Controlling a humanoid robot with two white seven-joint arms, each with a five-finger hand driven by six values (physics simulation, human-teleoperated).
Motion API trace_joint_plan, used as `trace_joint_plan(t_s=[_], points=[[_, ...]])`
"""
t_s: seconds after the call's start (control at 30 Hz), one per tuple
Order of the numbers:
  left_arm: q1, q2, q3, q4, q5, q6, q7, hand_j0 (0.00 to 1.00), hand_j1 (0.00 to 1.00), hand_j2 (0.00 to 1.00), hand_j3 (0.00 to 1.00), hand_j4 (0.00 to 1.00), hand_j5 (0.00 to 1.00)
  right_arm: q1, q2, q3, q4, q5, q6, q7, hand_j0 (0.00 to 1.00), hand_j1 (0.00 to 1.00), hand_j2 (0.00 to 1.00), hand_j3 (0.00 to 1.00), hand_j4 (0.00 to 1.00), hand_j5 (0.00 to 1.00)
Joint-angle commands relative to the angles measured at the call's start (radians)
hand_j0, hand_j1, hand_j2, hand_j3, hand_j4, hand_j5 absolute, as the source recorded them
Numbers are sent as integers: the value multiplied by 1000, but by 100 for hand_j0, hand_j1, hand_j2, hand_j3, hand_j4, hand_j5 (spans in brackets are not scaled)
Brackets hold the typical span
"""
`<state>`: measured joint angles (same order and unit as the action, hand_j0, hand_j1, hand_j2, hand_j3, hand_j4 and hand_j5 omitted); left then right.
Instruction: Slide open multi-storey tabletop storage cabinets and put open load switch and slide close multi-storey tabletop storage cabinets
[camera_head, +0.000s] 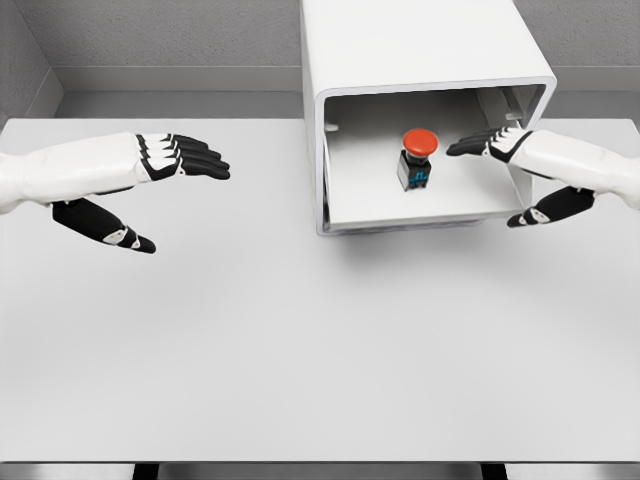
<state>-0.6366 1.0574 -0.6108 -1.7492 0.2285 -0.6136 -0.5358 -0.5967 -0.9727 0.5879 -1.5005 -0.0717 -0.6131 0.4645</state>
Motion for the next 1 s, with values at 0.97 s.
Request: trace_joint_plan(t_s=[0.97], points=[[-6,-5,2,13,8,3,-1,100,100,100,100,100,100,67,-101,7,-144,59,2,6,100,100,100,100,100,100]])
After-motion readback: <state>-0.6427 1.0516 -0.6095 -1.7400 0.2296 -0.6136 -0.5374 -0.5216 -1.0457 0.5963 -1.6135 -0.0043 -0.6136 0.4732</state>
